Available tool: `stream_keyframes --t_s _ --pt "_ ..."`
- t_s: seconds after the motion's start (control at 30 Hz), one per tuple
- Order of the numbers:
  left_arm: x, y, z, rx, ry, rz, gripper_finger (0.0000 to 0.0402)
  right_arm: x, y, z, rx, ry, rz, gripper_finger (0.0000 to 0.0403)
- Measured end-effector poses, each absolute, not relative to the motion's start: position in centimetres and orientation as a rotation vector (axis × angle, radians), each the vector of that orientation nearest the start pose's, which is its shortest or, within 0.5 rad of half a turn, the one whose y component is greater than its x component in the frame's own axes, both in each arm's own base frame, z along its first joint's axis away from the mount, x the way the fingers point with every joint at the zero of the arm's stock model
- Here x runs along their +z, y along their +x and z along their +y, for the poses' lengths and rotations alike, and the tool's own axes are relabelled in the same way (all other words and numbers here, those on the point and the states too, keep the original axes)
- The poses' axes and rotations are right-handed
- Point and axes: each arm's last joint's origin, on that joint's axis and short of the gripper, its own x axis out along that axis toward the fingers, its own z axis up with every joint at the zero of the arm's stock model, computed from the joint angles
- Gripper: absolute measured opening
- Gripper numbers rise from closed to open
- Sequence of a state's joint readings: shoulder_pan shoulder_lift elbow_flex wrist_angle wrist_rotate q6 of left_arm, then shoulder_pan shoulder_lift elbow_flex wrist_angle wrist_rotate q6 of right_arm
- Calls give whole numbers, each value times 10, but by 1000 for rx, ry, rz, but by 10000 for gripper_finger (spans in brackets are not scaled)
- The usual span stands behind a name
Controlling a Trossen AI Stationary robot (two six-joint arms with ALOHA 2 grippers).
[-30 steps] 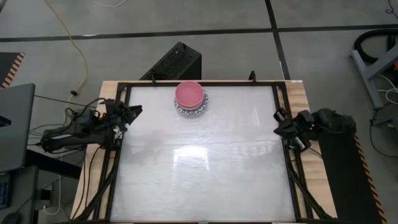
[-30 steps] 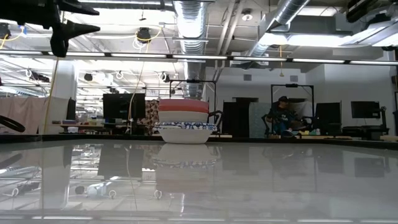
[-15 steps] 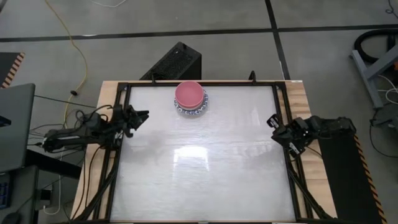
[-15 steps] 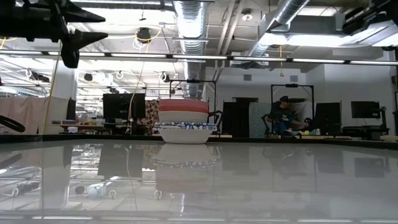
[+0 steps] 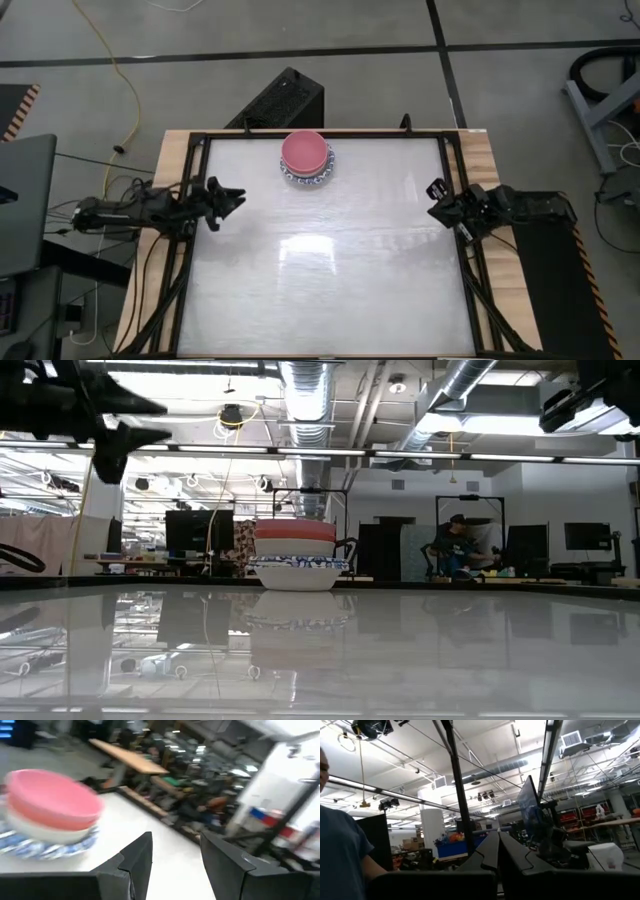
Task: Nest bowls inside each other
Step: Return to Home Position
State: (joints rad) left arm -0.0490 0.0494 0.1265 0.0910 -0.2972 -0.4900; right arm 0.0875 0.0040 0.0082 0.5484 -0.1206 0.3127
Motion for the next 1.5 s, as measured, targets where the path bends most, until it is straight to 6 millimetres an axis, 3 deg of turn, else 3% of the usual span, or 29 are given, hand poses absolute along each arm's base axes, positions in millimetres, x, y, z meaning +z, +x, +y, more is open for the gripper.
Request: stream_keyframes --t_s 0.1,0.23,0.37,0.67,0.93,1.1,1.5 --pt "206 90 2 270 -507 -184 155 216 83 9 286 297 -508 27" --pt "197 92 -4 228 -482 -111 155 211 86 8 262 308 -452 27" --pt "170 98 -11 147 -561 -75 155 210 86 6 251 305 -439 27" --pt "173 98 -15 53 -586 -78 155 211 85 5 294 262 -453 27" --pt "171 98 -17 -14 -594 -21 155 195 92 0 204 260 -286 27" --pt "180 98 -18 -60 -443 -107 155 173 97 -6 103 280 -63 27" --pt "184 96 -19 -129 -272 -162 155 171 97 -8 89 198 -44 27"
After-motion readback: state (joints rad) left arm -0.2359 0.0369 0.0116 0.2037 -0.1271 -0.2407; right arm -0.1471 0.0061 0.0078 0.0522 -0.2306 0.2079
